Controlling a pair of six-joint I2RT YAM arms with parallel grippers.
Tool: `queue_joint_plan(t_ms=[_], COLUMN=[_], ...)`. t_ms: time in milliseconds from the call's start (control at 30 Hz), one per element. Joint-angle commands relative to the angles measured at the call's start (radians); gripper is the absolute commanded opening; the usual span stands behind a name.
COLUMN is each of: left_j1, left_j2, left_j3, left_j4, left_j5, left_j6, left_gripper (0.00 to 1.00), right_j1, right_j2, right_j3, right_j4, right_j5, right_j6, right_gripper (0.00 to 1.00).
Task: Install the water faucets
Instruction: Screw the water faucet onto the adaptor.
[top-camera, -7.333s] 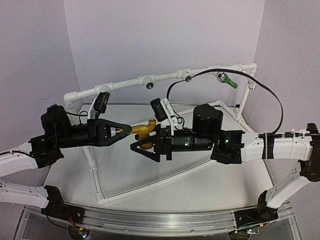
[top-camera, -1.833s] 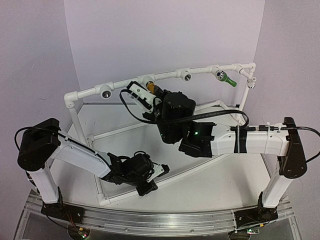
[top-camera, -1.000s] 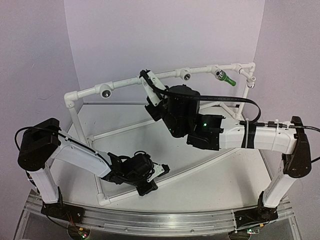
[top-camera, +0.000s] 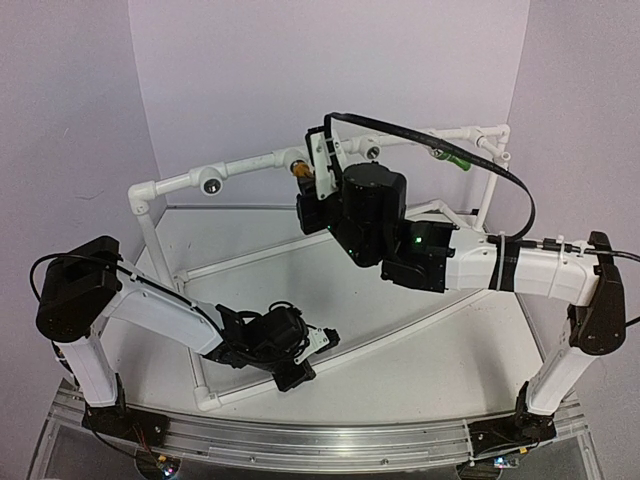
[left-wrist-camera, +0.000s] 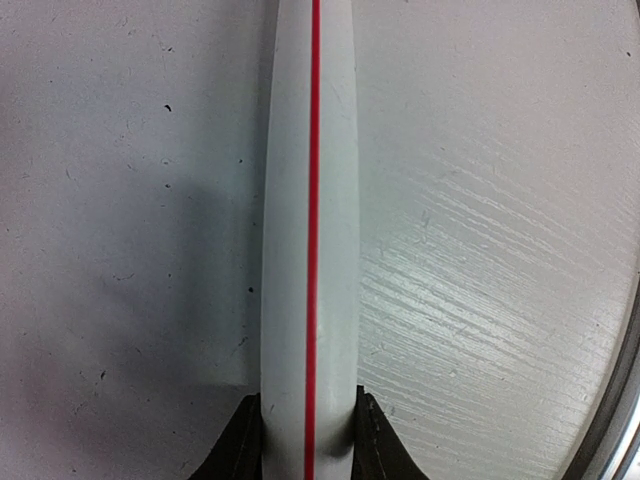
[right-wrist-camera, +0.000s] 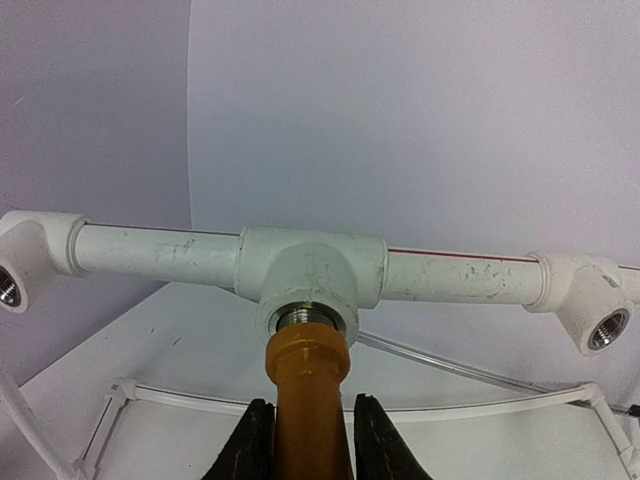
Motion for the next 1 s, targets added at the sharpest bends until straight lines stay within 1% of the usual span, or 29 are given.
queue_joint_plan(t_ms=[0, 100, 367, 967], left_j1=[-0.035, -0.036, -0.039, -0.041], left_j2=[0.124, 0.128, 0.136, 0.151], left_j3=[0.001, 0.006, 0.012, 0.023], left_j4=[0.005, 0.004, 0.001, -0.007], left_j5=[0.097, 0.098, 0.098, 0.109], left_j6=[0.014, 0.014, 0.014, 0.016], left_gripper=[0.0, 0.0, 0.0, 0.0], right_j1=[-0.042, -0.041, -0.041, -0.051], right_j2=[0.021, 0.024, 0.028, 0.04], right_j3=[0.046, 0.027, -0.012, -0.031], right_j4=[0.099, 0.131, 0.212, 0.289], right_j5=[-0.096, -0.093, -0.083, -0.104], right_j6=[0.097, 0.147, 0.209, 0.441], right_gripper=[0.0, 0.0, 0.0, 0.0])
